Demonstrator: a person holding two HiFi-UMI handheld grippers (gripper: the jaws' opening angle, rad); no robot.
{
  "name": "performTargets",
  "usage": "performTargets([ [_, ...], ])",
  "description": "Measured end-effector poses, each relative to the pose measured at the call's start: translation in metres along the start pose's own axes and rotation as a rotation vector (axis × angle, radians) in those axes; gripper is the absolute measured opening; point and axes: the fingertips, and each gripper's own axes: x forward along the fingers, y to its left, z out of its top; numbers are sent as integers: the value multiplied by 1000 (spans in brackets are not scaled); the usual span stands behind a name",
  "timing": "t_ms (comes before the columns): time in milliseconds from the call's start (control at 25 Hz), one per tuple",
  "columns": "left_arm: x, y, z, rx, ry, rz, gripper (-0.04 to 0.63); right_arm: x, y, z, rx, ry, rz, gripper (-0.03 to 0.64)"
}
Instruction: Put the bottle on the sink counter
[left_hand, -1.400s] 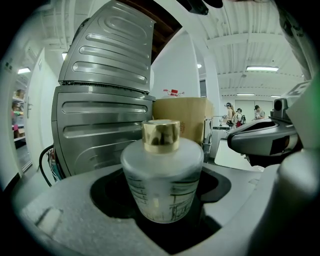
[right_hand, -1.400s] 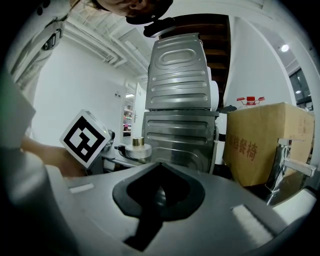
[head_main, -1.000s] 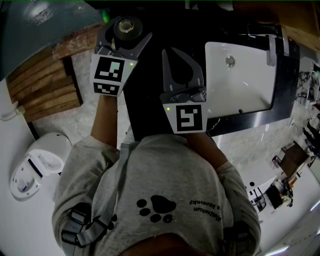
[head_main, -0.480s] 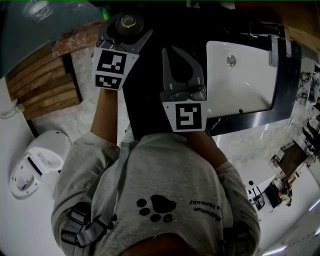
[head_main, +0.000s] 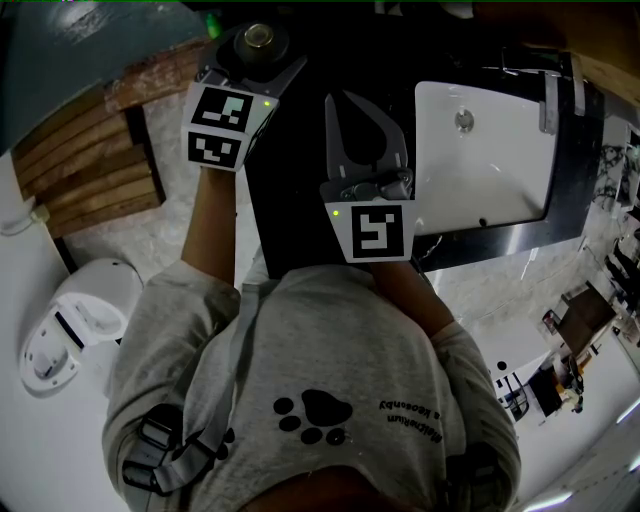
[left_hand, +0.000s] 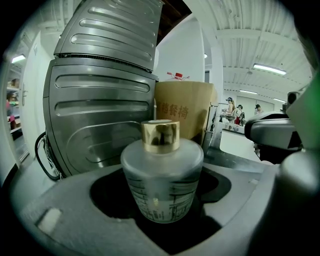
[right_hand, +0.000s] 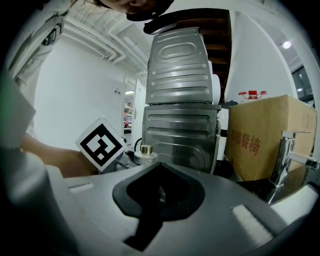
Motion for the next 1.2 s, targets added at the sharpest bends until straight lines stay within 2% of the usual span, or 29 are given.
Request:
performTargets([
  [240,2,-4,-7,-31,61,-35,344,-1,-1,1,1,-3,-4,0],
  [400,5,-4,-8,-35,58,-30,344,-1,-2,1,2,-4,-6,0],
  [720,6,-2,-12,30,97,5,350,-3,-3,3,7,-8,-12,0],
  [880,6,0,-12,28,101,8,353,-4,-2,5,3,-10,-14,0],
  [1040,7,-3,-12,-5,89,-21,416,-6,-3,6,-5,-13,-12,0],
  [1200,0,-7,-15,-4,103,-44,419,-9,-2,11,-7,-22,-14,2],
])
